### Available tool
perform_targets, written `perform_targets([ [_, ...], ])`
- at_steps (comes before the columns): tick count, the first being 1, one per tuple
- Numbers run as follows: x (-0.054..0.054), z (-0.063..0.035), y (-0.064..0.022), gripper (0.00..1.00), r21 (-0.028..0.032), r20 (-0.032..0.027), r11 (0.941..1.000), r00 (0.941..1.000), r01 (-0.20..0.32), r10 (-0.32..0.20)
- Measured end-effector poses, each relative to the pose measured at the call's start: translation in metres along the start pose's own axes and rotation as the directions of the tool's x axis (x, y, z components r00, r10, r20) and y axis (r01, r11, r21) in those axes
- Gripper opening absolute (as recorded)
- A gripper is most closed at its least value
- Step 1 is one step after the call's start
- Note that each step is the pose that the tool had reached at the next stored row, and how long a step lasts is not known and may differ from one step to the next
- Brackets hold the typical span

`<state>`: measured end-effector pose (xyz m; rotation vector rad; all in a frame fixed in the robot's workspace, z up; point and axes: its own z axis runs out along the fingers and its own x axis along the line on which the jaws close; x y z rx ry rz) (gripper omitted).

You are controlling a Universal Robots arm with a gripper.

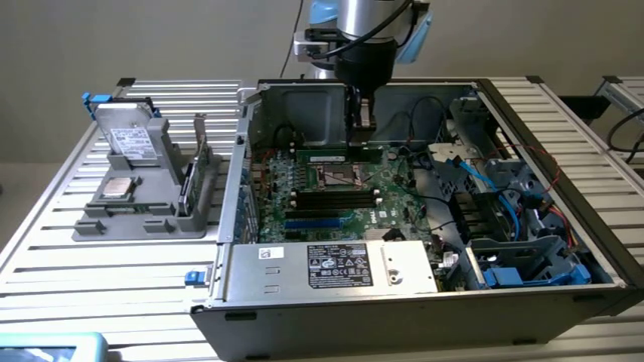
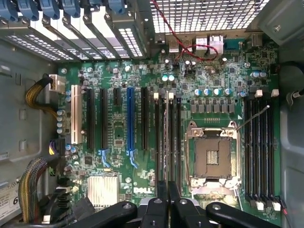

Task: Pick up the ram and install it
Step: 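Insert the ram into the slot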

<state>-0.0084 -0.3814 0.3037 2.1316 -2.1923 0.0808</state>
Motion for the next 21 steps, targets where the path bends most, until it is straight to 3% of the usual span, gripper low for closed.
perform_targets([
  [21,-0.002,0.0224,-0.0008,0.12,0.0014,-0.0018,1.0,1.0,0.0,0.0],
])
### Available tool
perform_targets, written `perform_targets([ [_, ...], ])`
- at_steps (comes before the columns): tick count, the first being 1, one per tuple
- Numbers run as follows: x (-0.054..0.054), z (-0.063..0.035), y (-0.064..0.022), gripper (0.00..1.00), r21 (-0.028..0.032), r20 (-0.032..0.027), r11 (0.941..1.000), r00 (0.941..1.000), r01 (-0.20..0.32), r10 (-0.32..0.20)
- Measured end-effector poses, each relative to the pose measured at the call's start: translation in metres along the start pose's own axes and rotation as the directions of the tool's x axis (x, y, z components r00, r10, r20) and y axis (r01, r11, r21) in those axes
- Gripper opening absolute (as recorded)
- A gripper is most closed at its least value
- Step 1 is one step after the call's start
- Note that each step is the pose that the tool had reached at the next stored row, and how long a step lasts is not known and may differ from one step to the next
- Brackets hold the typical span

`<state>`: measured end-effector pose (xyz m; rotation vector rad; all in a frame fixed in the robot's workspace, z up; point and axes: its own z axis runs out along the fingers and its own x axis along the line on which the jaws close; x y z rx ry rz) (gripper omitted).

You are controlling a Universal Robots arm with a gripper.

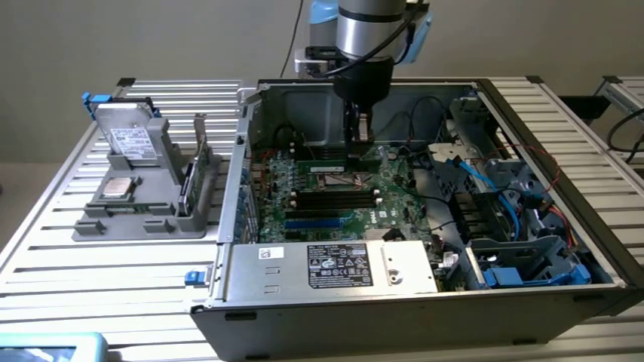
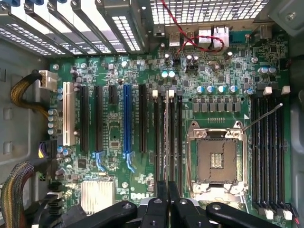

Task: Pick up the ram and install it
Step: 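Insert the ram into the slot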

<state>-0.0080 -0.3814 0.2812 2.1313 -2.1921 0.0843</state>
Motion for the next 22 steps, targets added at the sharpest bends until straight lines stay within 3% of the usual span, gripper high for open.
perform_targets([
  [8,-0.001,0.0078,-0.0001,0.12,0.0006,-0.0036,1.0,1.0,0.0,0.0],
  [11,-0.001,0.0093,-0.0001,0.12,0.0009,-0.0085,1.0,1.0,0.0,0.0],
  [18,-0.001,0.0117,-0.0002,0.12,0.0026,-0.0263,1.0,0.9997,-0.001,0.001],
  [22,-0.001,0.0124,-0.0002,0.12,0.0025,-0.0277,1.0,0.9996,-0.001,0.001],
])
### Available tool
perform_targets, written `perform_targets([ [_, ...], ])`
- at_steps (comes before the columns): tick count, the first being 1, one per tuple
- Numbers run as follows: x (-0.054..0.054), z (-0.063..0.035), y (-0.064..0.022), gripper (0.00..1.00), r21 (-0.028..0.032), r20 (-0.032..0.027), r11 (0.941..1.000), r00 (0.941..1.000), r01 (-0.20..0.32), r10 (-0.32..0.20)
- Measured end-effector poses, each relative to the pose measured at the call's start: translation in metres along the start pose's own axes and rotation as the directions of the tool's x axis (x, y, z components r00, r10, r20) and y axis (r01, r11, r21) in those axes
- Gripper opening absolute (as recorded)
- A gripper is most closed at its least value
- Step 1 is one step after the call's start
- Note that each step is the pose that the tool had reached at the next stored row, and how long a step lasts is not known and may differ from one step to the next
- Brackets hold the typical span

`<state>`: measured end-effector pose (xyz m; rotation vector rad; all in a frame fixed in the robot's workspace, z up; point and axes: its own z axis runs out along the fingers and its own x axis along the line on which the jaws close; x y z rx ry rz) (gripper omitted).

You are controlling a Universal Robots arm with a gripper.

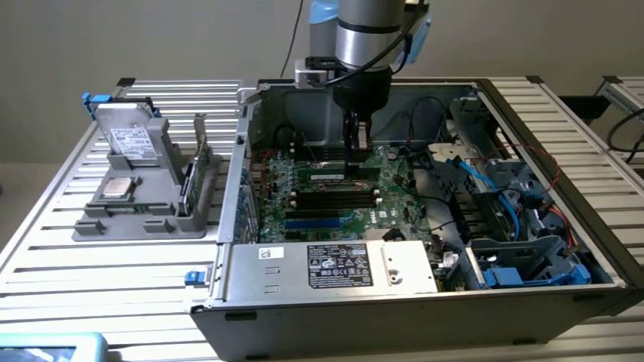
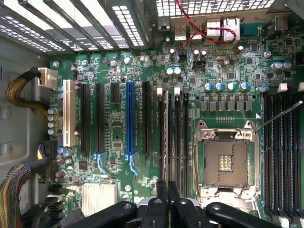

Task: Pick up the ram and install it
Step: 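Insert the ram into the slot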

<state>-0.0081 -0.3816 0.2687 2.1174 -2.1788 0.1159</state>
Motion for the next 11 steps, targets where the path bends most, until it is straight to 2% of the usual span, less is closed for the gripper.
perform_targets([
  [11,-0.0003,0.0061,-0.0002,0.12,0.0001,-0.0005,1.0,1.0,0.0,0.0],
])
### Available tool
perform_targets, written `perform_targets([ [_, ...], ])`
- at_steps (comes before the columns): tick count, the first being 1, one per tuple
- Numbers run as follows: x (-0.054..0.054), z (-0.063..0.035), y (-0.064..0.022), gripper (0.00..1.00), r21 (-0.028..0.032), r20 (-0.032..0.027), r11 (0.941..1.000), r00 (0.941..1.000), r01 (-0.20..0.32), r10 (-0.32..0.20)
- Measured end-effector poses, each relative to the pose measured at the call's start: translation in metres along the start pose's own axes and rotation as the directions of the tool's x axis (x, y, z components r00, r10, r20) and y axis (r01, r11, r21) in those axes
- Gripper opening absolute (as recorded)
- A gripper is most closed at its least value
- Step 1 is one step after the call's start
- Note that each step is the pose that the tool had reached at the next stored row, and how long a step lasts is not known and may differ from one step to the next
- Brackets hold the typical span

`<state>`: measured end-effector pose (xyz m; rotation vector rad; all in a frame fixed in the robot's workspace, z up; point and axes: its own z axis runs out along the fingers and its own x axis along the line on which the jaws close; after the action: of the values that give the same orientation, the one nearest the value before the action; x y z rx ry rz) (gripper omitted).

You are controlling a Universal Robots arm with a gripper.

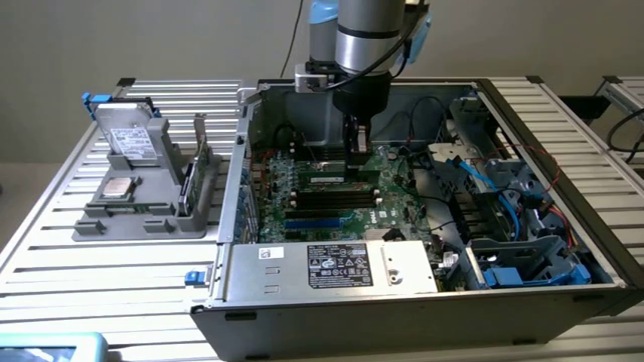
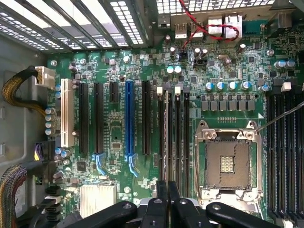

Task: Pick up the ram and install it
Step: 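Insert the ram into the slot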

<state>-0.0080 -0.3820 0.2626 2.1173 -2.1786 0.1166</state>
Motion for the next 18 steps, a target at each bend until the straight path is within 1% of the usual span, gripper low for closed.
perform_targets([
  [2,-0.0002,0.0012,-0.0001,0.12,0.0001,-0.0013,1.0,1.0,0.0,0.0],
  [6,-0.0003,0.002,-0.0001,0.12,0.0003,-0.0071,1.0,1.0,0.0,0.0],
  [8,-0.0003,0.0023,0.0,0.12,0.0003,-0.0086,1.0,1.0,0.0,0.0],
  [9,-0.0003,0.0024,0.0,0.12,0.0007,-0.009,1.0,1.0,0.0,0.0],
  [11,-0.0004,0.0028,0.0001,0.12,0.0044,-0.0117,1.0,0.9999,-0.001,0.001],
  [13,-0.0004,0.003,0.0,0.12,0.0069,-0.0167,1.0,0.9999,-0.001,0.001],
  [16,-0.0004,0.0031,0.0,0.12,0.0109,-0.0262,0.9999,0.9997,-0.002,0.002],
  [17,-0.0004,0.0031,0.0,0.12,0.0131,-0.0311,0.9999,0.9995,-0.002,0.002],
  [18,-0.0004,0.0031,0.0,0.12,0.0158,-0.0386,0.9999,0.9993,-0.002,0.003],
])
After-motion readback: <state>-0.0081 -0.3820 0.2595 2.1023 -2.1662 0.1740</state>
